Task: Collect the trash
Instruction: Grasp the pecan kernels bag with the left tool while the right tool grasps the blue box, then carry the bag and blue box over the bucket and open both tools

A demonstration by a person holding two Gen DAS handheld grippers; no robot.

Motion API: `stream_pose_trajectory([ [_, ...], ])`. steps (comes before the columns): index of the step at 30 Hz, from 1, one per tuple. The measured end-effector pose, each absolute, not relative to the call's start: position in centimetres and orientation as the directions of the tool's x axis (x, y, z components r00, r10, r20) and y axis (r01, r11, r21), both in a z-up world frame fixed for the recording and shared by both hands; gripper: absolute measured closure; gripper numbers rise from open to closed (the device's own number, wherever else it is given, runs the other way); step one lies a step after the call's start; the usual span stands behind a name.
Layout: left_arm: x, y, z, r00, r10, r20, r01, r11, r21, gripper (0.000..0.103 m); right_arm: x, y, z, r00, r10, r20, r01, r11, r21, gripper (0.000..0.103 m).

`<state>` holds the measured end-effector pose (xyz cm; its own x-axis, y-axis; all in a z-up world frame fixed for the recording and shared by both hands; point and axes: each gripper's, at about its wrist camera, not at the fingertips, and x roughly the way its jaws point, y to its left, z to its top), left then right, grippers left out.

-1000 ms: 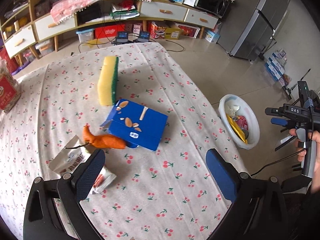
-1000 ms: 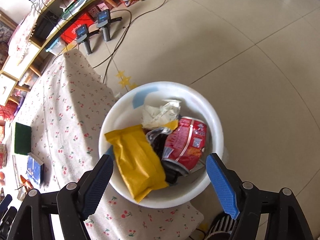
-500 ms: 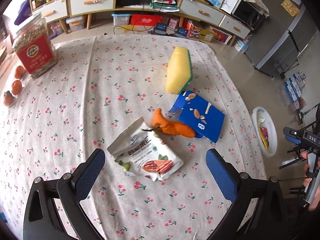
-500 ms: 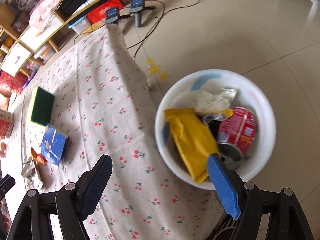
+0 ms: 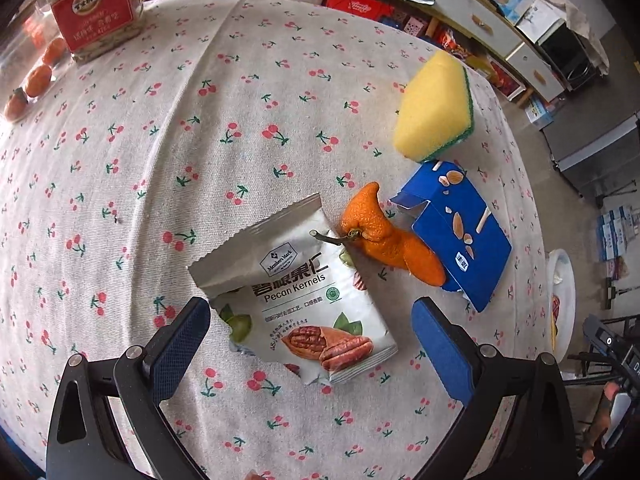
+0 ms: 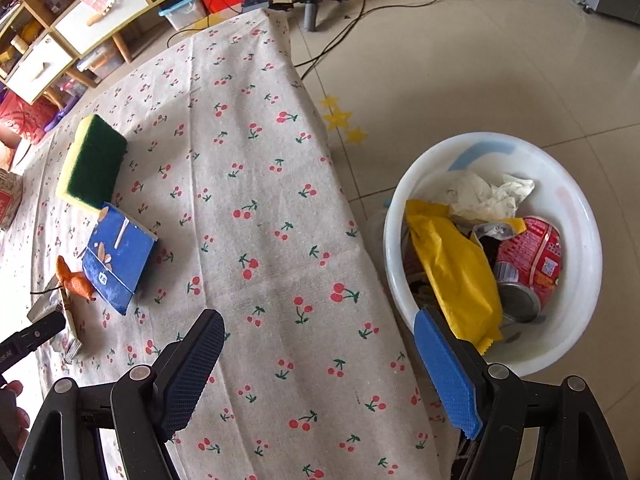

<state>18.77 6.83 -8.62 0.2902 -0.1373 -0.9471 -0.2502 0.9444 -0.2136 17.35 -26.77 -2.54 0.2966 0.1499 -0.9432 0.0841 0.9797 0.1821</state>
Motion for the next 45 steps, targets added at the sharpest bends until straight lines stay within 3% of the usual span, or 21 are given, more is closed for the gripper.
stream_pose_trajectory([
  [6, 19.3, 5.9, -9.8, 0.293, -0.048, -0.955, -0.242, 0.962, -0.123, 0.003, 17.6, -26.7, -2.7, 0.297, 0.152, -0.943, 0.102, 0.977, 0.189, 0.021],
  [10, 19.0, 5.4, -9.8, 0.288, -0.007, -0.958, -0.189, 0.980, -0.064, 0.012, 17.9, -26.1, -2.8, 0.294, 0.149, -0.944, 0.094, 0.979, 0.184, 0.021],
  [13, 18.5, 5.9, -9.6, 0.293, -0.026, -0.956, -0.164, 0.983, -0.078, 0.018, 18.2, -25.3, -2.8, 0.294, 0.156, -0.943, 0.081, 0.979, 0.187, 0.021],
  [15, 18.3, 6.3, -9.3, 0.293, -0.039, -0.955, -0.143, 0.986, -0.084, 0.027, 18.4, -24.5, -2.8, 0.294, 0.165, -0.941, 0.069, 0.979, 0.193, 0.021],
  [21, 17.0, 8.8, -7.6, 0.312, -0.146, -0.939, -0.123, 0.974, -0.192, 0.043, 19.2, -20.3, -2.7, 0.300, 0.213, -0.930, -0.047, 0.977, 0.209, 0.021],
  [27, 15.6, 10.3, -5.5, 0.344, -0.135, -0.929, -0.093, 0.980, -0.177, 0.050, 20.6, -15.4, -3.7, 0.309, 0.228, -0.923, -0.179, 0.967, 0.179, 0.021],
  [38, 15.1, 13.3, -4.5, 0.377, -0.134, -0.917, -0.130, 0.972, -0.196, 0.051, 22.6, -8.5, -8.3, 0.221, 0.222, -0.950, -0.415, 0.903, 0.114, 0.021],
  [45, 14.8, 14.4, -4.4, 0.377, -0.138, -0.916, -0.153, 0.966, -0.208, 0.051, 22.4, -5.2, -10.1, 0.246, 0.140, -0.959, -0.509, 0.861, -0.005, 0.020],
])
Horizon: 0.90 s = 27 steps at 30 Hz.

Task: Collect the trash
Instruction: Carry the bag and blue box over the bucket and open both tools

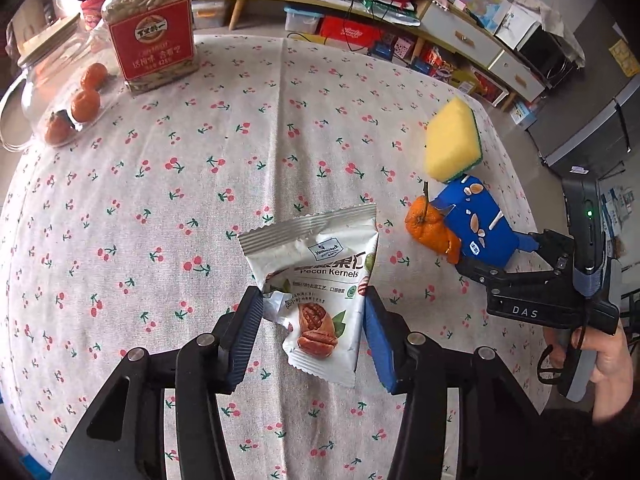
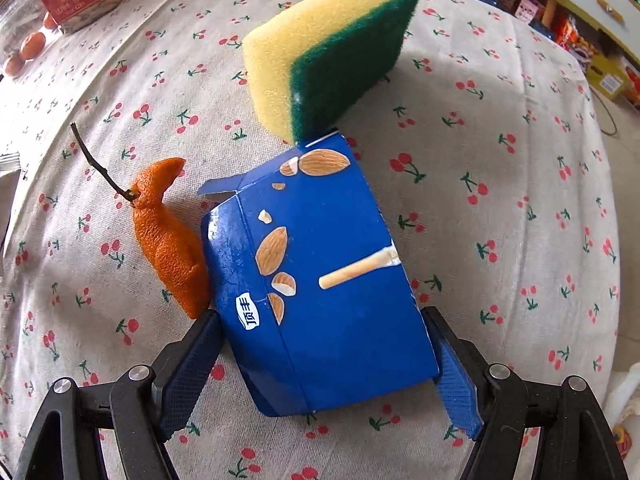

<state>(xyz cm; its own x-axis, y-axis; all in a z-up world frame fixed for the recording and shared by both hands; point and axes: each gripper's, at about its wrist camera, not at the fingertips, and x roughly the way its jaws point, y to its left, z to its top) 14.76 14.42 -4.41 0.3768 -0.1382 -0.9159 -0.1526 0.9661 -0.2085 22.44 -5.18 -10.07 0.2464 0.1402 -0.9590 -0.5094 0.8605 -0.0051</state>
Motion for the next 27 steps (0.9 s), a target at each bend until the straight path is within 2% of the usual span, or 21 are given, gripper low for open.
stream_pose_trajectory([
  [12, 14.4, 13.5, -3.6, 0.395, -0.154, -0.905, -0.131, 0.966, -0.222, 0.051, 21.8, -7.1, -7.9, 0.263, 0.195, -0.945, -0.480, 0.876, 0.047, 0.024],
  [27, 13.0, 8.6, -1.5, 0.443, -0.211, -0.871, -0.046, 0.965, -0.258, 0.051, 18.6, -19.1, -2.8, 0.310, 0.251, -0.917, -0.189, 0.962, 0.200, 0.024],
])
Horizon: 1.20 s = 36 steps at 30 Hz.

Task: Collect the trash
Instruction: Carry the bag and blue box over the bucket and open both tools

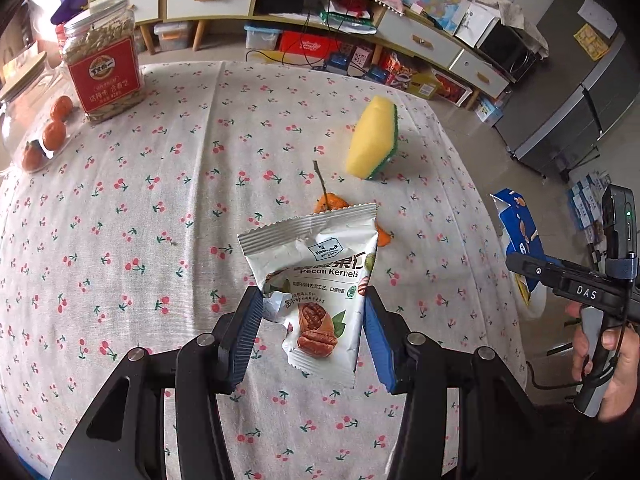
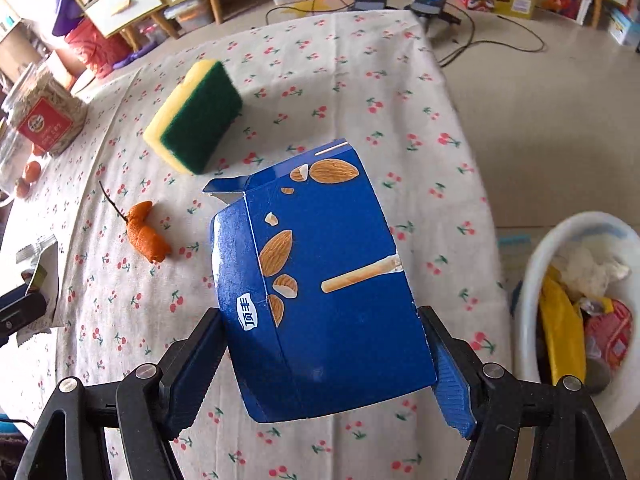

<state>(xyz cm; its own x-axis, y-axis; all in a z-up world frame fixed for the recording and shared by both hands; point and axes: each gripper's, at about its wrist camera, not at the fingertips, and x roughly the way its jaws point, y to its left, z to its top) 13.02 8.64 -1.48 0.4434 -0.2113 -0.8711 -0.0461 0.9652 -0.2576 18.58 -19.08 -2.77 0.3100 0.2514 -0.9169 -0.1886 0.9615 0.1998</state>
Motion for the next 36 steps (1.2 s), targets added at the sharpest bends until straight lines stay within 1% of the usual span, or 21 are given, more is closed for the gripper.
stream_pose_trajectory([
  [8, 12.4, 3.7, -0.7, 0.458, -0.246, -0.854, 0.030, 0.965, -0.261, 0.051, 16.2, -28.1, -1.0, 0.369, 0.226, -0.901, -0.035, 0.973, 0.230, 0.024],
  [16, 13.3, -1.9, -2.0, 0.412, -0.281, -0.867, 0.089, 0.959, -0.269, 0.051, 13.6, -37.2, -1.4, 0.385, 0.192, -0.903, 0.113, 0.961, 0.252, 0.024],
  [20, 14.6, -5.8, -2.6, 0.390, -0.319, -0.863, 0.130, 0.948, -0.292, 0.051, 12.7, -41.1, -1.4, 0.397, 0.187, -0.899, 0.181, 0.944, 0.276, 0.024],
  [27, 16.7, -14.5, -3.1, 0.326, -0.417, -0.849, 0.234, 0.905, -0.354, 0.051, 11.7, -45.9, -2.1, 0.394, 0.166, -0.904, 0.243, 0.930, 0.277, 0.024],
  [36, 19.3, -23.1, -4.1, 0.281, -0.444, -0.851, 0.333, 0.876, -0.348, 0.051, 11.3, -49.2, -2.2, 0.394, 0.163, -0.905, 0.294, 0.910, 0.292, 0.023],
])
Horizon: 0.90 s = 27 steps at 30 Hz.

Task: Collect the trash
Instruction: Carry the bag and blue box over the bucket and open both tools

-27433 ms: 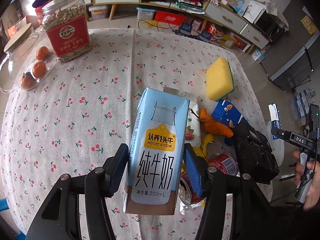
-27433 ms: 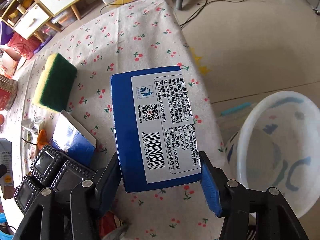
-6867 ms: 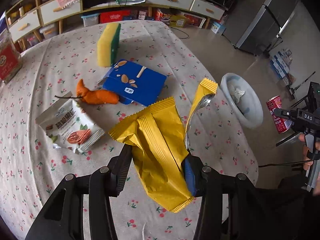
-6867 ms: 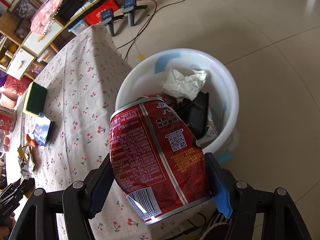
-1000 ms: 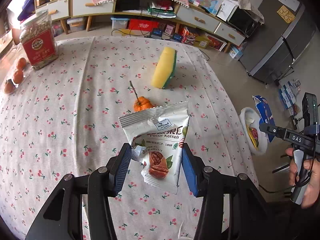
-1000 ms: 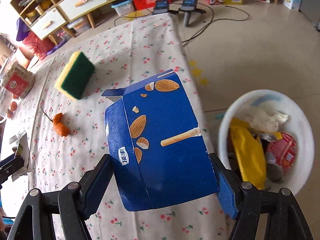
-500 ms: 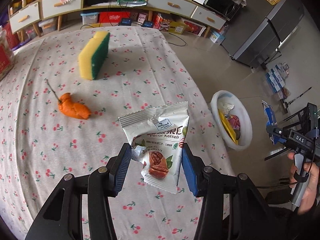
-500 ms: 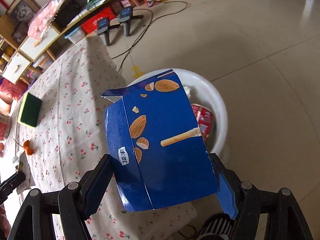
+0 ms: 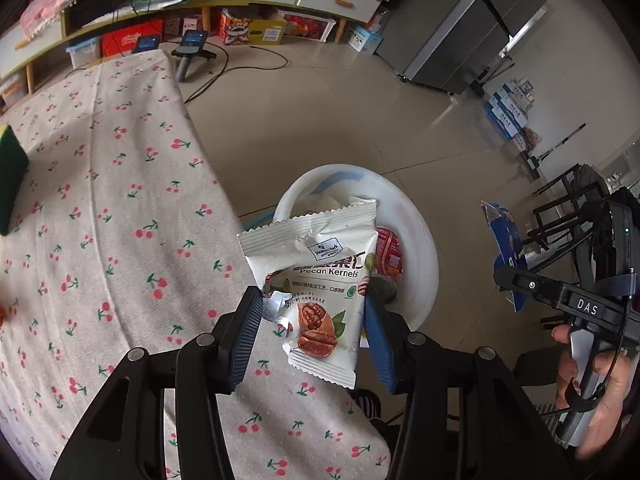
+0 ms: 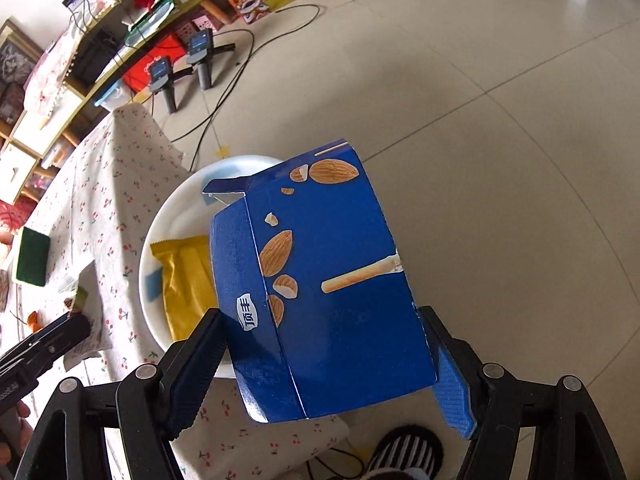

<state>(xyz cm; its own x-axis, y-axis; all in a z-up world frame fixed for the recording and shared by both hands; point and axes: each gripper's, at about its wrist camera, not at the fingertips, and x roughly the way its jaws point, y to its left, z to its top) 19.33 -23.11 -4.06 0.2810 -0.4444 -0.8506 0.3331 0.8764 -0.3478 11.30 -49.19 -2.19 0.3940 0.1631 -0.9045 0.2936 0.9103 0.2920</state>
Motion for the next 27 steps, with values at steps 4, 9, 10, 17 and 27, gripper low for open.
stream_pose_trajectory([
  [4, 20.5, -25.2, -4.8, 0.284, -0.429, -0.858, 0.355, 0.878, -0.321, 0.051, 11.3, -50.1, -2.4, 0.392, 0.171, -0.904, 0.310, 0.901, 0.305, 0.023],
  [9, 21.7, -26.8, -5.4, 0.291, -0.473, -0.832, 0.419, 0.845, -0.334, 0.032, 11.5, -50.3, -2.5, 0.389, 0.172, -0.905, 0.321, 0.896, 0.307, 0.023],
  [10, 21.8, -27.0, -5.4, 0.305, -0.447, -0.841, 0.419, 0.856, -0.303, 0.021, 11.6, -50.4, -2.6, 0.388, 0.172, -0.905, 0.323, 0.895, 0.308, 0.023],
  [17, 21.3, -26.0, -4.8, 0.327, -0.441, -0.836, 0.427, 0.858, -0.286, 0.014, 12.0, -50.1, -2.7, 0.379, 0.164, -0.911, 0.328, 0.897, 0.298, 0.023],
  [27, 19.1, -20.1, -3.0, 0.366, -0.401, -0.840, 0.401, 0.882, -0.247, 0.008, 14.0, -47.5, -3.2, 0.347, 0.184, -0.920, 0.292, 0.911, 0.293, 0.023],
])
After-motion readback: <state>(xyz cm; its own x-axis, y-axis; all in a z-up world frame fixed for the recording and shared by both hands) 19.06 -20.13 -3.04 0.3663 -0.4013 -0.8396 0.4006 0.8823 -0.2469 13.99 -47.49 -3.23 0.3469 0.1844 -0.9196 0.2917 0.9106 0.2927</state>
